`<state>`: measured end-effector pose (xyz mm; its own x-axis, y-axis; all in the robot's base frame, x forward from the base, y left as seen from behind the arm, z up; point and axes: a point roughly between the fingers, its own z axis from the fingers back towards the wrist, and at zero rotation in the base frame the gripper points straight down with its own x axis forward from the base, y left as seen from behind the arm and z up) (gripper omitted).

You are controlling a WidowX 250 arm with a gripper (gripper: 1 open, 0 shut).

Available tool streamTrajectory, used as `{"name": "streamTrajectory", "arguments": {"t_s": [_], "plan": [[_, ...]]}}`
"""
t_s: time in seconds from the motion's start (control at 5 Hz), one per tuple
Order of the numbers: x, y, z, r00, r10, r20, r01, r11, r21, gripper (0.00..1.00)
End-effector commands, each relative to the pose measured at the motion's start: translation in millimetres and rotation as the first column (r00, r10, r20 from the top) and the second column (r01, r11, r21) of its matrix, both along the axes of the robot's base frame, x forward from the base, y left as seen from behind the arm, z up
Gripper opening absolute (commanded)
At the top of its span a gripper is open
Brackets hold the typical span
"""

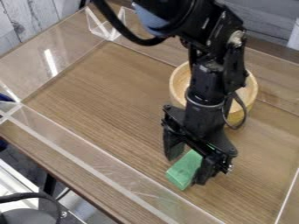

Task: Put the green block in the brown bowl

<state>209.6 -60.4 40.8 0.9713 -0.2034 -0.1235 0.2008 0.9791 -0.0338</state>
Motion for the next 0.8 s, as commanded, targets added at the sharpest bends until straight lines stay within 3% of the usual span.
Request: {"name": "streamTrajectory", "arguments": {"t_s": [0.0,0.6], "plan": [[6.9,2.4,3.4,0.999,0.015,0.03,-0.015,1.0,-0.013,1.0],[6.6,6.7,0.8,0.999,0.025,0.043,-0.024,0.999,-0.028,1.0]]}}
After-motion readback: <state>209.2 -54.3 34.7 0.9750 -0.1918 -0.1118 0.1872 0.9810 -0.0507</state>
